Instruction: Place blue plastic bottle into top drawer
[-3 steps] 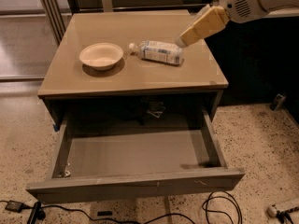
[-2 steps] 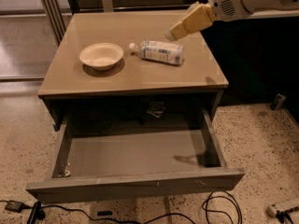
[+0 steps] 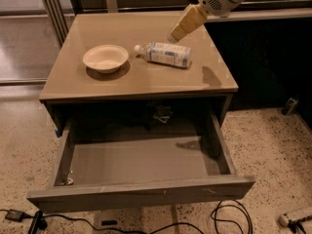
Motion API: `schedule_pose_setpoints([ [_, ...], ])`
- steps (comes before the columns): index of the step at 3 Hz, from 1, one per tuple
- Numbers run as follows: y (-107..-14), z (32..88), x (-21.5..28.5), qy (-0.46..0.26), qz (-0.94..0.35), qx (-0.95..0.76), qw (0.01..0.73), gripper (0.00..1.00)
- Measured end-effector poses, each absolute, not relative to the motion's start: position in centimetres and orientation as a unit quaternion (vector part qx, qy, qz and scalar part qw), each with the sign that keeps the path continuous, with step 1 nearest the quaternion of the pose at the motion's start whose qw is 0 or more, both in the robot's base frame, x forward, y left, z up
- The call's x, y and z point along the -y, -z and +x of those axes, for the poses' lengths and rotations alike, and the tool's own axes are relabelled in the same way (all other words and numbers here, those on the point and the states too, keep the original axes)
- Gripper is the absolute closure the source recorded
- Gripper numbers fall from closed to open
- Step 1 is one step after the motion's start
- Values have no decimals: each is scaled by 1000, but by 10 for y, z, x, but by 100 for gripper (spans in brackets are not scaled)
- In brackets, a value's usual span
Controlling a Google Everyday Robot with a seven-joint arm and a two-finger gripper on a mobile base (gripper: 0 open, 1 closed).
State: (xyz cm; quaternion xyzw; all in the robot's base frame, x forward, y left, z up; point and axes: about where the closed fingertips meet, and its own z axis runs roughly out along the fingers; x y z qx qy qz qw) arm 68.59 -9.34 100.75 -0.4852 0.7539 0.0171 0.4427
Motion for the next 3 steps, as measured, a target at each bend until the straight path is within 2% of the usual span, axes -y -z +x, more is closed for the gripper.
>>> schedule_pose_setpoints([
  [1,-987,703,95,-3,-502,-765,403,0],
  [3,-963,715,97,1,-495,-779,384,0],
])
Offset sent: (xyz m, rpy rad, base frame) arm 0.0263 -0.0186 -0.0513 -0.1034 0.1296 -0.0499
